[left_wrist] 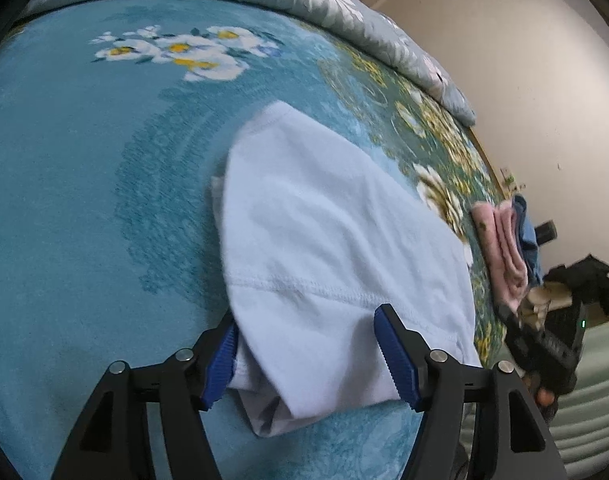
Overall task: Fold clothes
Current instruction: 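Grasp the folded sweatshirt with both grippers and lift it from the bed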
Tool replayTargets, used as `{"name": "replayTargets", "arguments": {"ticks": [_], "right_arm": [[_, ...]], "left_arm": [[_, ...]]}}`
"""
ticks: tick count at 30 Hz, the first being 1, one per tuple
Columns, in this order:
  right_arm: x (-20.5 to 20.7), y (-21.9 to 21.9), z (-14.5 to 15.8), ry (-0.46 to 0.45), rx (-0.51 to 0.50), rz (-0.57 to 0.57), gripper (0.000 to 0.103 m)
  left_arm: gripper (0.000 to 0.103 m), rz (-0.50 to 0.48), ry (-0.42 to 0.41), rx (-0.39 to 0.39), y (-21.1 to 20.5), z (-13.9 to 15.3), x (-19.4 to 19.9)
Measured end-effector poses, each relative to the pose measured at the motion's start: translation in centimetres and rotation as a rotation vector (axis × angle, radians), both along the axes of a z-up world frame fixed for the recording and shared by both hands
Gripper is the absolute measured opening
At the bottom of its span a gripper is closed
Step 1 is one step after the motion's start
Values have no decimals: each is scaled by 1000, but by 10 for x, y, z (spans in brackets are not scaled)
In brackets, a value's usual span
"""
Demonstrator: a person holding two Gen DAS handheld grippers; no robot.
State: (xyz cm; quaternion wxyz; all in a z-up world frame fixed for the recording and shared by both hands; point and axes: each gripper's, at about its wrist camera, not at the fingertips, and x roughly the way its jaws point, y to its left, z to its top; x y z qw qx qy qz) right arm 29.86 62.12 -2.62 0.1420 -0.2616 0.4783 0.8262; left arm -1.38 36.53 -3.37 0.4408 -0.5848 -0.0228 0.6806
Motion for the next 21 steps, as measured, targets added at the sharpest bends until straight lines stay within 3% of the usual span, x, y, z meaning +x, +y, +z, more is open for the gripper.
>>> {"name": "replayTargets", "arguments": {"ticks": [3,4,5,6,7,10,15,21], "right_arm": [[-10,-9,-5,-2,1,56,3],[-13,-11,-7,-5,-2,63,8],[-19,-13,-9,-7,-9,71,14],[-25,-14,-11,-10,-17,79,32],[-29,-17,-12,-15,-19,81,42],[-38,-21,-18,-29,-30,98,43],[-46,-21,-34,-46,-86,79,44],[-70,-31,-36,-33,-94,131,44]], "left_arm": [[69,17,38,-12,-1,5,-3],[69,10,30,-12,1,4,-4],[69,0,22,-15,4,3,-4],[69,0,30,-28,7,1,-6],[69,0,39,-43,10,-1,-7],[69,21,48,-40,10,-4,-15],[77,-29,1,-16,17,-13,-22],[77,-91,-40,29,25,-13,-18]]}}
